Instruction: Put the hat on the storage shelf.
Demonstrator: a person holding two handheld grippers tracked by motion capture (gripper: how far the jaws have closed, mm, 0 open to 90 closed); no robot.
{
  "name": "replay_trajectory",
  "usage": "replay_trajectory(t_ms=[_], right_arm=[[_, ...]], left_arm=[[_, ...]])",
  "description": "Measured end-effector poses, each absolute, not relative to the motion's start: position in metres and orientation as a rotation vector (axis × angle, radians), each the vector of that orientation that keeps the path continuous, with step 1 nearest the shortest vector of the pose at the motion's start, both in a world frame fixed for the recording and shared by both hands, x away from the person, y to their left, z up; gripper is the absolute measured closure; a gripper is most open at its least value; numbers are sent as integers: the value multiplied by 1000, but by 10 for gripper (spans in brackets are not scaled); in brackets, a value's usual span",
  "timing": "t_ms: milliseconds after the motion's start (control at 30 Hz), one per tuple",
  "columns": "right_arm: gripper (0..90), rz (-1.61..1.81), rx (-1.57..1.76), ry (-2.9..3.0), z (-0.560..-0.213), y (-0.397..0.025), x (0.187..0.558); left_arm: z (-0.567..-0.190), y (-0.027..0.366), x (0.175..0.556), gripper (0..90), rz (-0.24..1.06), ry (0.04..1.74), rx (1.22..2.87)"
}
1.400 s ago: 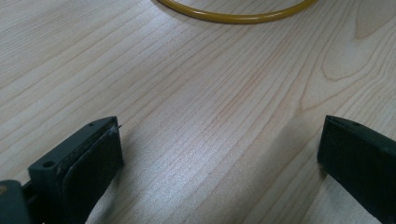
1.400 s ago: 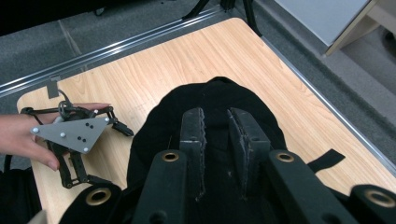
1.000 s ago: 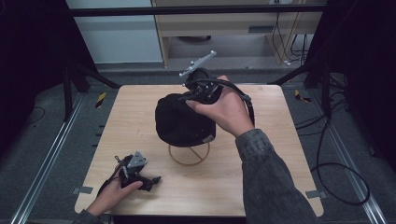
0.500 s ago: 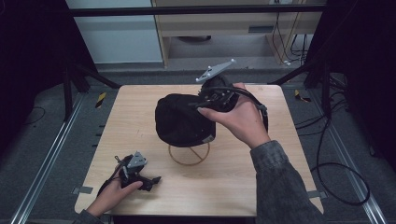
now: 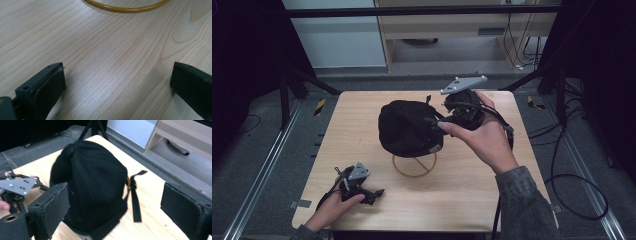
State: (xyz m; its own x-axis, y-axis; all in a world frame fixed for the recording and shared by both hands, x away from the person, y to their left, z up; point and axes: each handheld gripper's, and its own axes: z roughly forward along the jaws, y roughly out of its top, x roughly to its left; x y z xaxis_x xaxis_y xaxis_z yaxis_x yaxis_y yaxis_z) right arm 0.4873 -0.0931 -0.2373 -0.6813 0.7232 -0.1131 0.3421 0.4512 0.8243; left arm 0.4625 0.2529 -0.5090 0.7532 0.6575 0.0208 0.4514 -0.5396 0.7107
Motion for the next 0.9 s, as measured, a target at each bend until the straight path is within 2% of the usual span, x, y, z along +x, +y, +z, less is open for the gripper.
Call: replay_trajectory(t_ms=[900], right_arm=[[93, 1056, 1014, 2170, -276, -164, 444]], left_arm=[[-509, 253, 462, 0, 369, 828, 2236]])
